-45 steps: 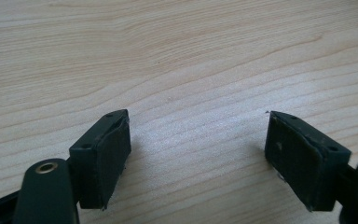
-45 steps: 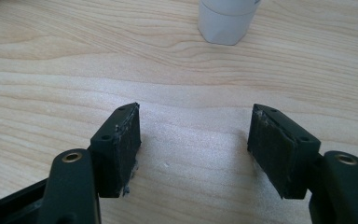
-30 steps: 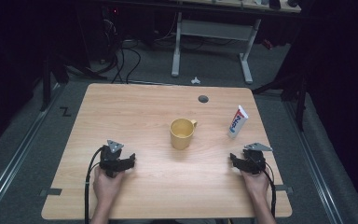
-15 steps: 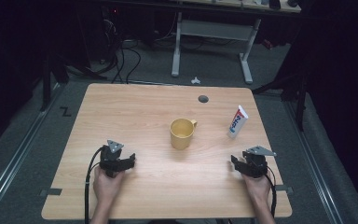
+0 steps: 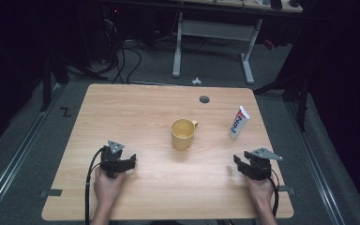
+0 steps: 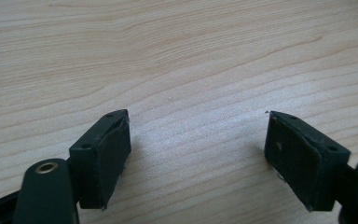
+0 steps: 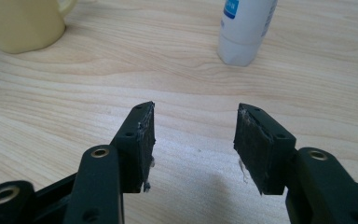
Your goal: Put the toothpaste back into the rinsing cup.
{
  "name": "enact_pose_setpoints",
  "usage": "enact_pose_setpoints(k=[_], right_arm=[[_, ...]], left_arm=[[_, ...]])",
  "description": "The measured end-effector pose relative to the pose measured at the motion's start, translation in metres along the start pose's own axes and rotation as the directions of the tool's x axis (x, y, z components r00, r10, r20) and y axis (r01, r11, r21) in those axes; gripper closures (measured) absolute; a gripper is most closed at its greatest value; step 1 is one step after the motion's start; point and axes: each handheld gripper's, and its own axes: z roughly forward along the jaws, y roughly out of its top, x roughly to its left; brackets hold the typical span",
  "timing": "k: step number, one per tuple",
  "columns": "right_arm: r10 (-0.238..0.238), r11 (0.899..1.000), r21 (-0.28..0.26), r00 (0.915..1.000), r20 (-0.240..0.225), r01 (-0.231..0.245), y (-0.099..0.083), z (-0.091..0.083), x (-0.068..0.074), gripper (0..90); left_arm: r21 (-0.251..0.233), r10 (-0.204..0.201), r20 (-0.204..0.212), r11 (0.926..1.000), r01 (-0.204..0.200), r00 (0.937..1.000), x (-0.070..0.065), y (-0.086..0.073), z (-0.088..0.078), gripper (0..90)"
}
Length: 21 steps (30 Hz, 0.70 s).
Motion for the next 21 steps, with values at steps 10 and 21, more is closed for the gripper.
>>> enact_pose_setpoints(k=[10, 21], right_arm=[[0.021, 0.999, -0.037, 0.9996, -0.017, -0.021, 0.010, -0.006, -0.002, 47.9], [0.025, 0.998, -0.060, 0.9995, -0.022, -0.026, 0.017, -0.007, -0.004, 46.8]], left_arm=[[0.000, 0.000, 0.000, 1.0000, 0.000, 1.0000, 0.000, 0.000, 0.000, 22.8], [0.000, 0.000, 0.000, 1.0000, 0.000, 1.0000, 0.000, 0.000, 0.000, 22.8]])
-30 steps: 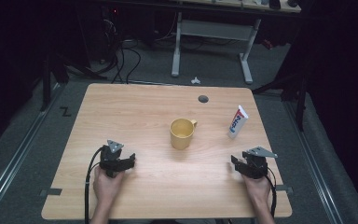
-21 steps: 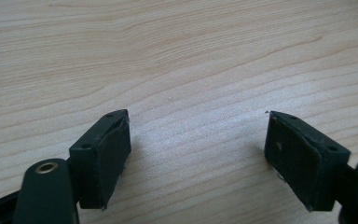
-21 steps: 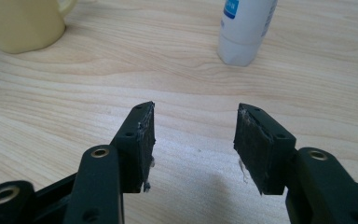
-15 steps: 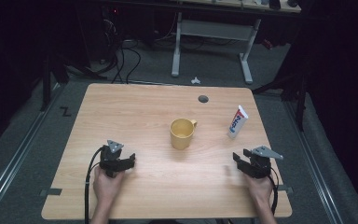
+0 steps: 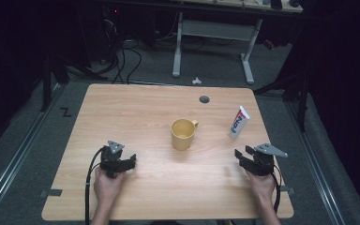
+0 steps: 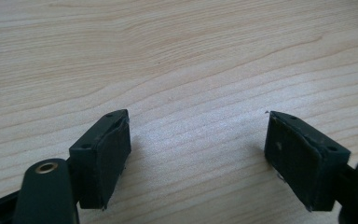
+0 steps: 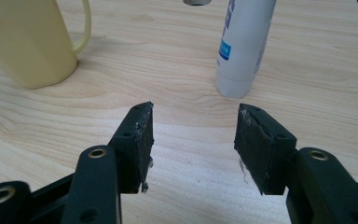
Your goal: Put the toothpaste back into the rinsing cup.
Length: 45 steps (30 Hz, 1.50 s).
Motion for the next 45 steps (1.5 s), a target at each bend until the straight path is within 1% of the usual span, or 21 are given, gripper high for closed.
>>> enact_pose_setpoints(k=[3, 7, 8, 10, 11, 16, 21, 28, 32, 34, 44, 45], right_arm=[[0.005, 1.000, -0.003, 1.0000, -0.003, -0.005, 0.002, 0.000, -0.001, 46.9], [0.000, 1.000, -0.007, 1.0000, -0.004, 0.000, 0.005, 0.000, -0.002, 47.2], [0.007, 1.000, -0.007, 1.0000, -0.004, -0.007, 0.006, 0.000, -0.002, 47.3], [0.006, 1.000, -0.020, 1.0000, -0.003, -0.006, 0.009, 0.000, -0.003, 47.4], [0.010, 1.000, -0.016, 0.9999, -0.003, -0.010, 0.010, 0.001, -0.003, 47.4], [0.008, 1.000, -0.018, 1.0000, 0.000, -0.008, 0.015, 0.001, -0.005, 47.4], [0.004, 0.999, -0.038, 1.0000, 0.003, -0.004, 0.021, 0.001, -0.006, 47.4], [0.006, 0.999, -0.045, 1.0000, 0.001, -0.006, 0.029, -0.001, -0.008, 47.4], [0.008, 0.999, -0.053, 1.0000, 0.004, -0.007, 0.033, 0.000, -0.009, 47.1], [0.017, 0.999, -0.051, 0.9998, 0.005, -0.016, 0.034, 0.001, -0.011, 46.8], [0.017, 0.998, -0.059, 0.9997, 0.019, -0.016, 0.047, 0.006, -0.014, 45.1], [0.012, 0.998, -0.059, 0.9997, 0.020, -0.011, 0.049, 0.007, -0.014, 45.1]], left_arm=[[0.000, 0.000, 0.000, 1.0000, 0.000, 1.0000, 0.000, 0.000, 0.000, 22.9], [0.000, 0.000, 0.000, 1.0000, 0.000, 1.0000, 0.000, 0.000, 0.000, 22.8], [0.000, 0.000, 0.000, 1.0000, 0.000, 1.0000, 0.000, 0.000, 0.000, 22.8], [0.000, 0.000, 0.000, 1.0000, 0.000, 1.0000, 0.000, 0.000, 0.000, 22.8], [0.000, 0.000, 0.000, 1.0000, 0.000, 1.0000, 0.000, 0.000, 0.000, 22.8], [0.000, 0.000, 0.000, 1.0000, 0.000, 1.0000, 0.000, 0.000, 0.000, 22.8], [0.000, 0.000, 0.000, 1.0000, 0.000, 1.0000, 0.000, 0.000, 0.000, 22.8], [0.000, 0.000, 0.000, 1.0000, 0.000, 1.0000, 0.000, 0.000, 0.000, 22.8], [0.000, 0.000, 0.000, 1.0000, 0.000, 1.0000, 0.000, 0.000, 0.000, 22.7], [0.000, 0.000, 0.000, 1.0000, 0.000, 1.0000, 0.000, 0.000, 0.000, 22.8], [0.000, 0.001, 0.000, 1.0000, -0.001, 1.0000, 0.000, 0.000, 0.000, 22.8], [0.000, 0.000, 0.000, 1.0000, 0.000, 1.0000, 0.000, 0.000, 0.000, 22.8]])
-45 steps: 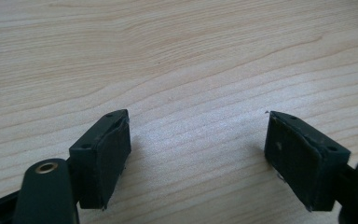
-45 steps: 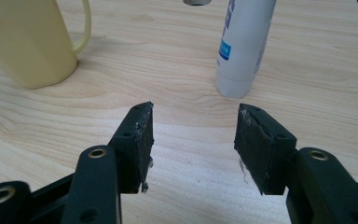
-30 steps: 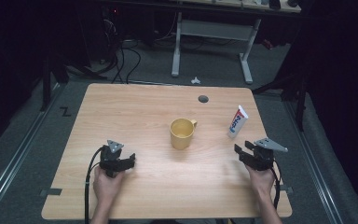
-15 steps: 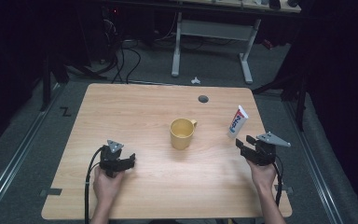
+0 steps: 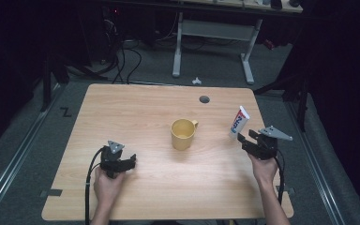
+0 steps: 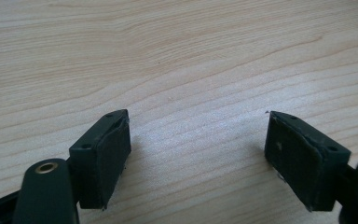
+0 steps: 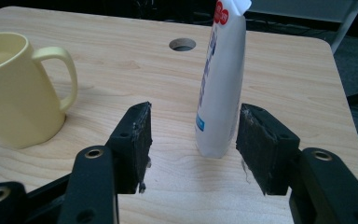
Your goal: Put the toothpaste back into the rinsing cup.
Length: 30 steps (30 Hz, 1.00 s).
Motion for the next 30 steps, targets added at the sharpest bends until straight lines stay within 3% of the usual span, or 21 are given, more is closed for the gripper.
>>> enact_pose_setpoints(k=[15, 30], right_arm=[[0.033, 0.999, 0.004, 0.9994, 0.007, -0.033, 0.006, 0.009, -0.009, 42.0], [0.021, 1.000, 0.016, 0.9989, 0.042, -0.022, 0.018, 0.026, -0.013, 37.4]], left_arm=[[0.000, 0.000, 0.000, 1.0000, 0.000, 1.0000, 0.000, 0.000, 0.000, 22.8], [0.000, 0.000, 0.000, 1.0000, 0.000, 1.0000, 0.000, 0.000, 0.000, 22.8]])
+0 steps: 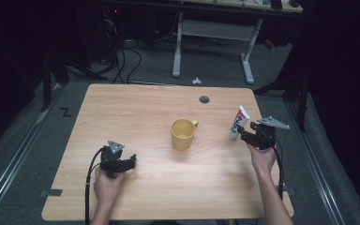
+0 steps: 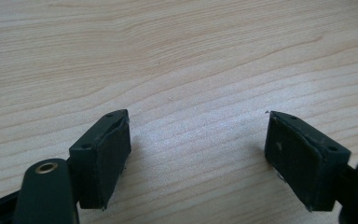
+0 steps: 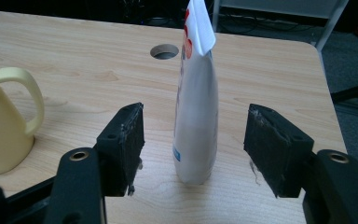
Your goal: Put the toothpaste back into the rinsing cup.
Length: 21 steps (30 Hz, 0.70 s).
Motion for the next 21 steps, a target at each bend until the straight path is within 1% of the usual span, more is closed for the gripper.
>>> enact_pose_setpoints(k=[3, 5, 10, 13, 16, 21], right_arm=[[-0.004, 1.000, -0.001, 1.0000, 0.007, 0.004, 0.001, 0.002, 0.000, 36.9], [0.007, 1.000, -0.008, 1.0000, 0.005, -0.007, 0.002, 0.005, 0.000, 36.5], [0.020, 0.999, -0.026, 0.9998, 0.001, -0.020, 0.003, 0.011, 0.000, 35.4], [0.029, 0.999, -0.034, 0.9995, 0.015, -0.028, 0.003, 0.015, 0.000, 35.0], [0.042, 0.998, -0.041, 0.9991, 0.010, -0.042, 0.002, 0.017, -0.002, 35.3], [0.048, 0.998, -0.043, 0.9988, 0.003, -0.048, 0.002, 0.020, -0.003, 35.6]], left_arm=[[0.000, 0.000, 0.000, 1.0000, 0.000, 1.0000, 0.000, 0.000, 0.000, 22.8], [0.000, 0.000, 0.000, 1.0000, 0.000, 1.0000, 0.000, 0.000, 0.000, 22.8], [0.000, 0.000, 0.000, 1.0000, 0.000, 1.0000, 0.000, 0.000, 0.000, 22.7], [0.000, 0.000, 0.000, 1.0000, 0.000, 1.0000, 0.000, 0.000, 0.000, 22.7], [0.000, 0.000, 0.000, 1.0000, 0.000, 1.0000, 0.000, 0.000, 0.000, 22.7], [0.000, 0.000, 0.000, 1.0000, 0.000, 1.0000, 0.000, 0.000, 0.000, 22.7]])
